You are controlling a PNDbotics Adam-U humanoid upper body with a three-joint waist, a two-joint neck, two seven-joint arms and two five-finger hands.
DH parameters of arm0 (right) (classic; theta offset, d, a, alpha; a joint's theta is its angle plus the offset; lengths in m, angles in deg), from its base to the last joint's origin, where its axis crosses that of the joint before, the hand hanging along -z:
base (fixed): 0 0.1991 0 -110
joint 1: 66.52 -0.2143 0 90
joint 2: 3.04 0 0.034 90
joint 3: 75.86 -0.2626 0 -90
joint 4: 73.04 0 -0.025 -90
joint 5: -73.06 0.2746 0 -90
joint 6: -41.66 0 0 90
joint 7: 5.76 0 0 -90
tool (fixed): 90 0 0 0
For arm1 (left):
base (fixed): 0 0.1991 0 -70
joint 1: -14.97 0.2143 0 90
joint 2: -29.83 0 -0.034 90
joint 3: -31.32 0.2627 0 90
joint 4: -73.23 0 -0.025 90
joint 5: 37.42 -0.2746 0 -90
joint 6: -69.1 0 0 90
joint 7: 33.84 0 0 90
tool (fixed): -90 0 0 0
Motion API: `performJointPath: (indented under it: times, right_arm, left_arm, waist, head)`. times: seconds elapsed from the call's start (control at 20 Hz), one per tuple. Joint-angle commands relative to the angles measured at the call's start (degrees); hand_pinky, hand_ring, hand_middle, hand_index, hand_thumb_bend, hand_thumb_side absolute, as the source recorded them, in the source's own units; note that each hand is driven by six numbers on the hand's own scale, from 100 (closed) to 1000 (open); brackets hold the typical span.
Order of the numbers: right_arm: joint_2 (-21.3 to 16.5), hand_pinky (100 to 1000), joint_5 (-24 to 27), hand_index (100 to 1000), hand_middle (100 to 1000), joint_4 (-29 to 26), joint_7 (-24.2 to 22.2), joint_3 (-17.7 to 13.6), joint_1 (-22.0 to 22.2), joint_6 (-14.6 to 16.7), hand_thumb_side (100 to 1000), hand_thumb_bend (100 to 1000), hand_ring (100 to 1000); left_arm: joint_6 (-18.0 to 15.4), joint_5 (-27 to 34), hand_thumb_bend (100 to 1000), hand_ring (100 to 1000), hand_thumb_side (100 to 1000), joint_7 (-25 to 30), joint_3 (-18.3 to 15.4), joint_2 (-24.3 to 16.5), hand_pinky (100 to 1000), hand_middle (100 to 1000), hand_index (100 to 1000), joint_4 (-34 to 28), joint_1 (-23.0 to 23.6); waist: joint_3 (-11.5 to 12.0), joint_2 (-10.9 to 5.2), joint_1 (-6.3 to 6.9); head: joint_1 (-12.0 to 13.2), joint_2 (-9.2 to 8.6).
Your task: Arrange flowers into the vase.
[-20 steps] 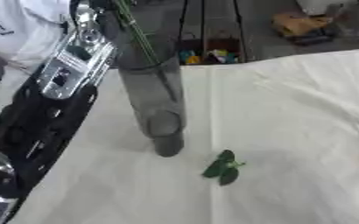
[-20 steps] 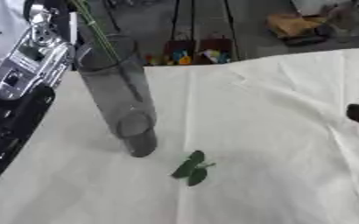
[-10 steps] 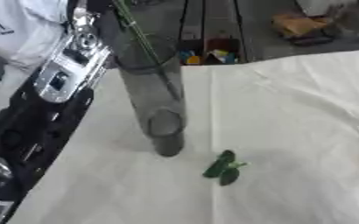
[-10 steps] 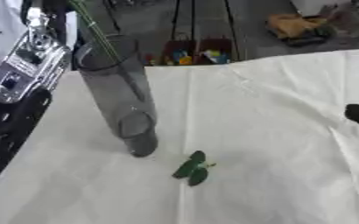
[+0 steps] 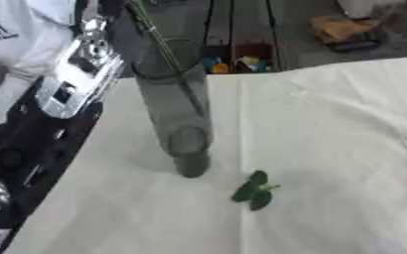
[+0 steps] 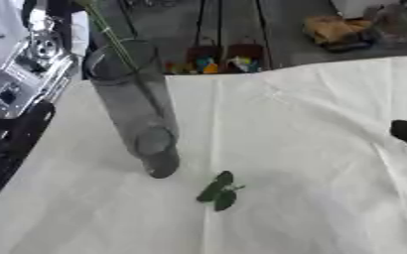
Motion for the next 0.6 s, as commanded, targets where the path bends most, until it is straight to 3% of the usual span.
performJointPath:
  times: [0.05, 0.6]
  right_arm:
    - [-0.39, 789, -0.29, 765, 599, -0.98, 0.08, -0.54, -0.3, -0.35, 1000, 100, 733]
    - [-0.37, 792, -0.07, 766, 598, -0.98, 0.13, -0.61, -0.27, -0.89, 1000, 100, 734]
  left_arm:
    - [0.52, -2.42, 100, 546, 934, 1.83, -0.12, -2.37, 299, 466, 410, -1.41, -0.76]
    - [1.46, -9.05, 100, 665, 929, 6.46, 0.42, -3.32, 385, 595, 514, -2.41, 0.09]
  waist:
    - [0.03, -1.49, -0.12]
    - [-0.06, -1.57, 0.02]
  head:
    - [-0.17, -0.51]
    - [-0.38, -0.62]
